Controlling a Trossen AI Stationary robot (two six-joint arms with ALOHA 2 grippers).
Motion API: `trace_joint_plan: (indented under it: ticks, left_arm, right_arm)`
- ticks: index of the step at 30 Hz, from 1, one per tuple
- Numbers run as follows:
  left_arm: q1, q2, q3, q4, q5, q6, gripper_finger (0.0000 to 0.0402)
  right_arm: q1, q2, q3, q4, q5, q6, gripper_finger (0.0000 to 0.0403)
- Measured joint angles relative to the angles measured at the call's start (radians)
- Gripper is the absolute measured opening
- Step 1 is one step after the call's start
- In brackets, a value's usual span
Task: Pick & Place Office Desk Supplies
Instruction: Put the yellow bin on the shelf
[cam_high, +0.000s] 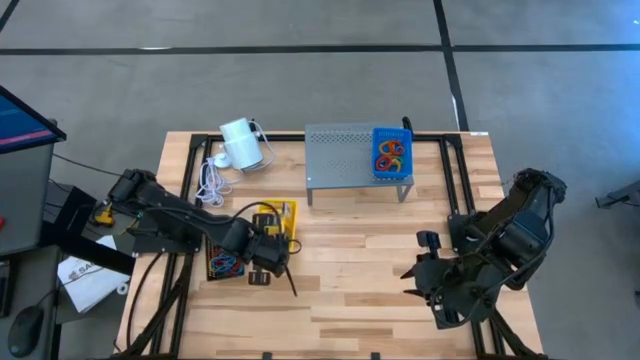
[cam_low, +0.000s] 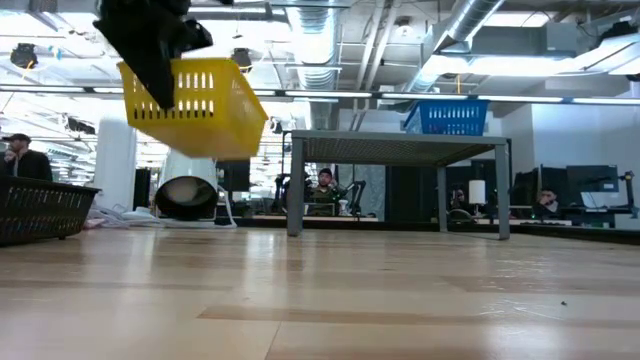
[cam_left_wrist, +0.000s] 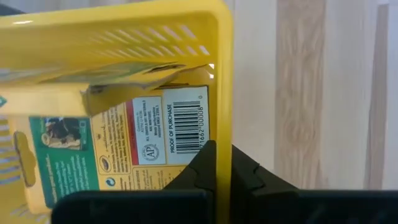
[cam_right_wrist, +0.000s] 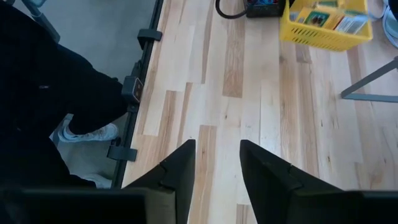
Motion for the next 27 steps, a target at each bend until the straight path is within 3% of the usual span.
trace_joint_plan:
  ticks: [15, 27]
  left_arm:
    - [0.039, -0.001, 0.201, -0.182, -0.125, 0.058, 0.0]
    - [0.258, -0.001, 0.219, 0.04, -0.136, 0.354, 0.0]
  right_arm:
    - [0.0, 0.0, 0.0, 0.0, 0.0, 0.003, 0.0123]
    - [0.0, 0.0, 0.0, 0.0, 0.0, -0.004, 0.0123]
